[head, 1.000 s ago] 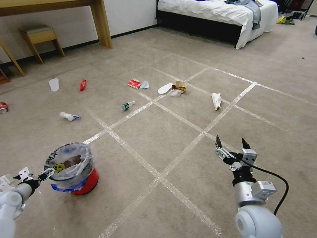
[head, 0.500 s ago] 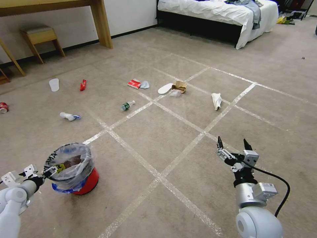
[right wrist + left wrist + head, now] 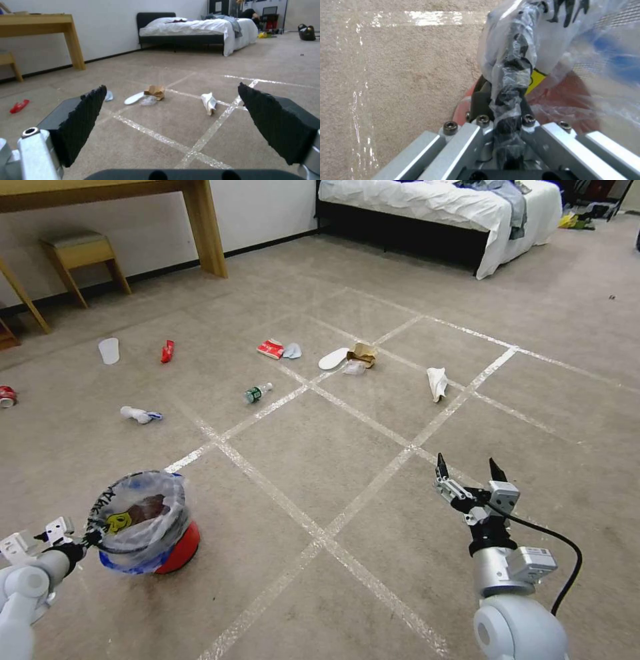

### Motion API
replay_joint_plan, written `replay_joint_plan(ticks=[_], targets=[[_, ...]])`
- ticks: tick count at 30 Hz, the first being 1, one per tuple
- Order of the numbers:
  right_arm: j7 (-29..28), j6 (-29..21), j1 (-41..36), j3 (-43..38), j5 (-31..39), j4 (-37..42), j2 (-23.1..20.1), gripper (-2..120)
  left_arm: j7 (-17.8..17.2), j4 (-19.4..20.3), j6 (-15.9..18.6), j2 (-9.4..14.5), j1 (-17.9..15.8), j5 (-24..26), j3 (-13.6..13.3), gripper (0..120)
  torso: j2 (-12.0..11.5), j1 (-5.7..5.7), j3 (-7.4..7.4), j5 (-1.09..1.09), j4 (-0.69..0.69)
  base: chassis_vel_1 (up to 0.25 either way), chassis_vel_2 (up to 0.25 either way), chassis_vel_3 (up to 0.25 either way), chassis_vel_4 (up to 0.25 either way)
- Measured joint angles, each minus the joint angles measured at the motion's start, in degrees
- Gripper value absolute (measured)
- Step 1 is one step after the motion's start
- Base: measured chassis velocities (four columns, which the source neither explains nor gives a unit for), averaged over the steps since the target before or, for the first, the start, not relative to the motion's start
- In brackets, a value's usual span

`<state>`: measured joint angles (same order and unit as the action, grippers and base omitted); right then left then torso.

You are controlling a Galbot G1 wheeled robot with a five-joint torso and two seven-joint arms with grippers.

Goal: Pick up the trash bin and place the garbage on the floor into it.

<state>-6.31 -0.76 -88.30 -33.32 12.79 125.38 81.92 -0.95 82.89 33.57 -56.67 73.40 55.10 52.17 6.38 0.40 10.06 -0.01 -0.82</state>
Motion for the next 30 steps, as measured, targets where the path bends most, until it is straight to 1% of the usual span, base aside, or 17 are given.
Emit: replay_joint_plan(ticks=[8, 10, 11, 12, 13, 15, 16, 18, 19, 20, 21, 22, 23, 24, 25, 27, 30], targets=[[-0.55, 0.00, -0.01, 0.05, 0.76, -0.05, -0.91, 100, -2.06, 3.58, 1.17, -1.11, 1.40, 1.51, 1.30, 1, 0.00, 0.00, 0.00, 0.00, -0.01, 0.000, 0.000, 0.000, 0.000], [-1.01, -0.29, -0.03, 0.03, 0.94, 0.20, -1.34, 100, -4.02, 6.29, 2.23, -1.67, 2.78, 3.20, 2.65, 1, 0.00, 0.00, 0.00, 0.01, -0.01, 0.000, 0.000, 0.000, 0.000], [-1.49, -0.51, -0.12, 0.02, 1.40, 0.64, -1.74, 100, -5.83, 8.41, 2.85, -2.10, 3.90, 4.59, 3.84, 1, 0.00, 0.00, 0.00, 0.01, 0.00, 0.000, 0.000, 0.000, 0.000], [-1.49, -0.51, -0.12, 0.02, 1.40, 0.64, -1.74, 100, -5.83, 8.41, 2.85, -2.10, 3.90, 4.59, 3.84, 1, 0.00, 0.00, 0.00, 0.01, 0.00, 0.000, 0.000, 0.000, 0.000], [-1.92, -0.73, -0.18, -0.04, 1.66, 0.90, -2.00, 100, -7.01, 9.81, 3.21, -2.34, 4.59, 5.56, 4.46, 1, 0.00, 0.00, 0.00, 0.01, 0.00, 0.000, 0.000, 0.000, 0.000], [-2.50, -0.51, -0.18, -0.28, 2.28, 1.21, -2.82, 100, -10.75, 15.25, 4.45, -3.28, 6.81, 8.28, 6.41, 1, 0.00, 0.00, 0.00, 0.01, 0.01, 0.000, 0.000, 0.000, 0.000], [-2.50, -0.51, -0.18, -0.28, 2.28, 1.21, -2.82, 100, -10.75, 15.25, 4.45, -3.28, 6.81, 8.28, 6.41, 1, 0.00, 0.00, 0.00, 0.01, 0.01, 0.000, 0.000, 0.000, 0.000], [-2.81, 0.06, -0.06, -0.60, 2.85, 1.39, -3.84, 100, -13.97, 22.42, 5.79, -4.83, 9.29, 9.53, 8.93, 1, 0.00, 0.00, 0.00, 0.02, -0.01, 0.000, 0.000, 0.000, 0.000], [-2.81, 0.06, -0.06, -0.60, 2.85, 1.39, -3.84, 100, -13.97, 22.42, 5.79, -4.83, 9.29, 9.53, 8.93, 1, 0.00, 0.00, 0.00, 0.02, -0.01, 0.000, 0.000, 0.000, 0.000], [-2.88, 0.39, 0.13, -0.73, 3.17, 1.49, -4.26, 100, -15.92, 25.90, 6.88, -5.71, 10.50, 10.01, 10.09, 1, 0.01, 0.00, -0.01, 0.04, -0.01, 0.000, 0.000, 0.000, 0.000], [-2.93, 0.61, 0.29, -0.82, 3.43, 1.64, -4.51, 100, -17.23, 28.00, 7.63, -6.32, 11.32, 10.42, 10.74, 1, 0.00, 0.00, 0.00, 0.04, 0.00, 0.000, 0.000, 0.000, 0.000], [-3.04, 0.95, 0.42, -0.95, 4.06, 1.99, -4.85, 100, -19.45, 31.22, 8.51, -7.31, 12.77, 11.28, 11.76, 1, 0.01, -0.01, 0.00, 0.02, 0.00, 0.000, 0.000, 0.000, 0.000], [-3.04, 0.95, 0.42, -0.95, 4.06, 1.99, -4.85, 100, -19.45, 31.22, 8.51, -7.31, 12.77, 11.28, 11.76, 1, 0.01, -0.01, 0.00, 0.02, 0.00, 0.000, 0.000, 0.000, 0.000], [-3.14, 1.47, 0.47, -1.01, 4.61, 2.15, -5.11, 100, -20.68, 33.16, 8.73, -7.89, 13.66, 12.09, 12.41, 1, 0.00, 0.00, 0.00, 0.02, 0.01, 0.000, 0.000, 0.000, 0.000], [-3.14, 1.47, 0.47, -1.01, 4.61, 2.15, -5.11, 100, -20.68, 33.16, 8.73, -7.89, 13.66, 12.09, 12.41, 1, 0.00, 0.00, 0.00, 0.02, 0.01, 0.000, 0.000, 0.000, 0.000], [-3.16, 2.38, 0.52, -1.53, 4.33, 2.14, -5.50, 100, -22.02, 34.98, 8.78, -8.42, 14.44, 13.36, 13.13, 1, 0.01, 0.00, -0.01, 0.03, 0.01, 0.000, 0.000, 0.000, 0.000], [-3.27, 3.53, 0.40, -1.85, 4.38, 2.22, -6.08, 100, -22.63, 35.04, 8.80, -8.74, 14.44, 14.22, 13.24, 1, 0.00, 0.00, 0.00, 0.02, 0.00, 0.000, 0.000, 0.000, 0.000]])
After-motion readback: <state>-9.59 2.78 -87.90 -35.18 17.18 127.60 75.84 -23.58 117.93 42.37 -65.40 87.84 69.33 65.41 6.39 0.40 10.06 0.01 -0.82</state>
